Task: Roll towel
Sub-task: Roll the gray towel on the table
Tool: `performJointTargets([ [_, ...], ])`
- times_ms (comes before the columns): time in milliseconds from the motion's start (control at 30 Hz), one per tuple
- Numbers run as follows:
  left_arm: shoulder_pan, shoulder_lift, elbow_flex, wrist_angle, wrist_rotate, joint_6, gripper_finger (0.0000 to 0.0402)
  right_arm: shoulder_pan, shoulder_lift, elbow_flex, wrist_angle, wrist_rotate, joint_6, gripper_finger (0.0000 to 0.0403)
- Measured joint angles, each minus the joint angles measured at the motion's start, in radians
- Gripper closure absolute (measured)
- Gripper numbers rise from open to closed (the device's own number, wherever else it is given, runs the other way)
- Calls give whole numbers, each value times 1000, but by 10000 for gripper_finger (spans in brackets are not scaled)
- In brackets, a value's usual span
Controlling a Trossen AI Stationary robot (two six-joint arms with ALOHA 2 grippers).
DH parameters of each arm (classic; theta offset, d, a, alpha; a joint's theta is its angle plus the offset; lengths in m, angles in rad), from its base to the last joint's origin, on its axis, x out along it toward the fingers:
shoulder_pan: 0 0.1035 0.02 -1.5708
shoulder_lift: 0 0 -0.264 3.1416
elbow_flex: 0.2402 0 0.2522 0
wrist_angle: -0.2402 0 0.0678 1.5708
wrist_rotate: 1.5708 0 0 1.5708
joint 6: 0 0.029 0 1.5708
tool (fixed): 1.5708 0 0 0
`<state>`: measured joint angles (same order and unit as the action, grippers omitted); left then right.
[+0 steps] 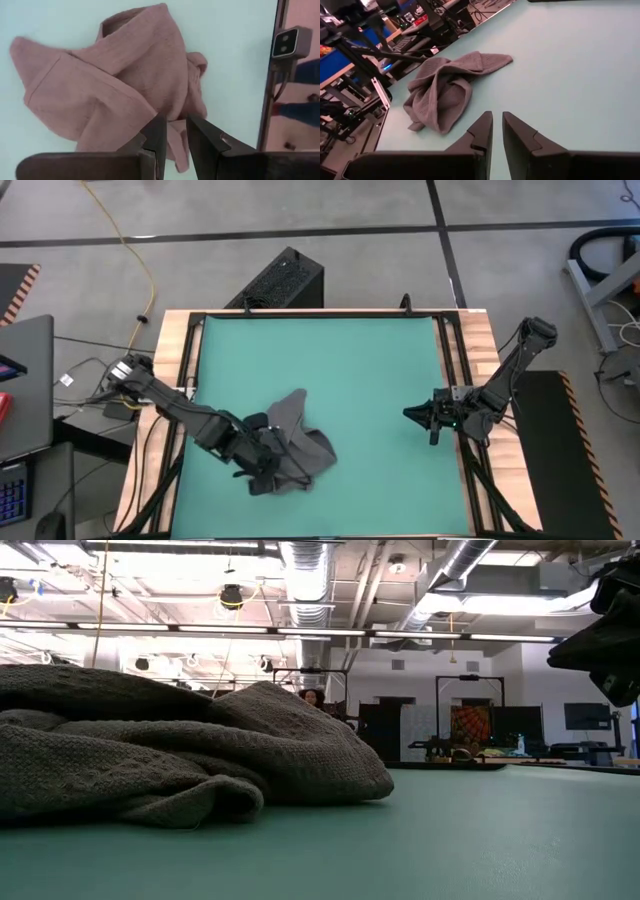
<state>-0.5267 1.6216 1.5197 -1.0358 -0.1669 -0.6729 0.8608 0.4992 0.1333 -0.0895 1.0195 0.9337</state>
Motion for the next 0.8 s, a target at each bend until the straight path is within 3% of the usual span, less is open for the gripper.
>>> performJointTargets([
  [167,29,1,-31,59,75,40,339,-8,0,0,-14,2,0,304],
  [433,51,1,-32,36,159,57,339,-52,0,0,-24,0,0,209],
  [700,75,72,-33,28,-60,50,339,-52,7,0,-34,-1,0,168],
  [800,90,95,-35,67,-71,-3,339,-52,12,0,-42,-1,0,168],
])
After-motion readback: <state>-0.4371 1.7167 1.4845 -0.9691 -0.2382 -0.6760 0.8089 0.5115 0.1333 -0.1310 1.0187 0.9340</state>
